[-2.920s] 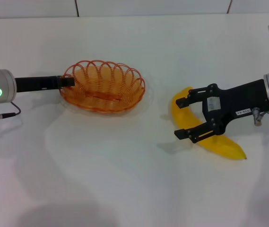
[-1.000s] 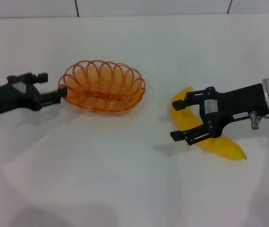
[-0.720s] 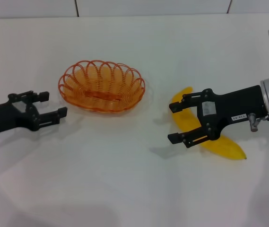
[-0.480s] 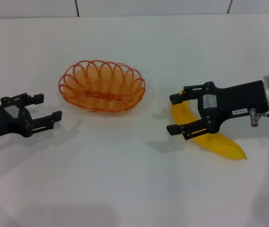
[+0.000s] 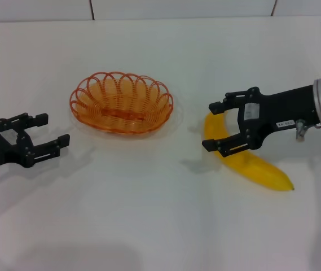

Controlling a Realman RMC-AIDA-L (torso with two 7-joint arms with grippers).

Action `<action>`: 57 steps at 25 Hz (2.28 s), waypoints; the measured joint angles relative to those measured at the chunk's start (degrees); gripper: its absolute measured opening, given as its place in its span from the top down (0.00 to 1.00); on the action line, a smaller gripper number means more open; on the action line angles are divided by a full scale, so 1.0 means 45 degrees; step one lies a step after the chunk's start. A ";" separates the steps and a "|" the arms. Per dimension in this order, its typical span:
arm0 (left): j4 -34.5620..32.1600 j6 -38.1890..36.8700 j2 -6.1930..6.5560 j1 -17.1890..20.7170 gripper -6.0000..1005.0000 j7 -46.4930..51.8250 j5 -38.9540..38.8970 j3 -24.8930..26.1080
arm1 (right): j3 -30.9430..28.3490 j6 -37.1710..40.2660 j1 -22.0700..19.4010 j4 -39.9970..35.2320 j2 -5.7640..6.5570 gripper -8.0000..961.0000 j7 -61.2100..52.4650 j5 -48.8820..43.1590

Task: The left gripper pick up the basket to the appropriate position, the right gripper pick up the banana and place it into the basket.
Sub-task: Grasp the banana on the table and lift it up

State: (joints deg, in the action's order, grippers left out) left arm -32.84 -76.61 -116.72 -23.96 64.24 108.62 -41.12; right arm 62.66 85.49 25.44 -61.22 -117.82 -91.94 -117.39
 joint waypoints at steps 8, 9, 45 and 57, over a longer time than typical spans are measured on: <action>0.0029 0.0005 0.0022 0.0270 0.24 -0.0254 0.0000 0.0034 | 0.3609 -0.1071 -0.1358 -0.4322 0.0067 0.13 -0.4475 -0.2050; 0.0030 0.0018 0.0017 0.0272 0.24 -0.0278 0.0009 0.0024 | 0.3694 -0.1068 -0.1341 -0.4450 0.0075 0.13 -0.4880 -0.2441; 0.0540 0.0111 -0.0018 -0.0017 0.24 -0.0626 0.0139 -0.0004 | 0.3907 -0.1400 0.0108 -0.1679 0.0177 0.16 -0.6900 -0.4802; 0.0542 0.0095 -0.0011 -0.0012 0.24 -0.0623 0.0139 -0.0004 | 0.3728 -0.0714 0.0202 -0.2230 0.0206 0.40 -0.6941 -0.4796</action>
State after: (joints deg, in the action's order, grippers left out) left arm -30.40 -76.18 -116.78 -24.02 61.43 109.25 -41.14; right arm 79.44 82.28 26.34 -71.25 -116.89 -123.18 -138.97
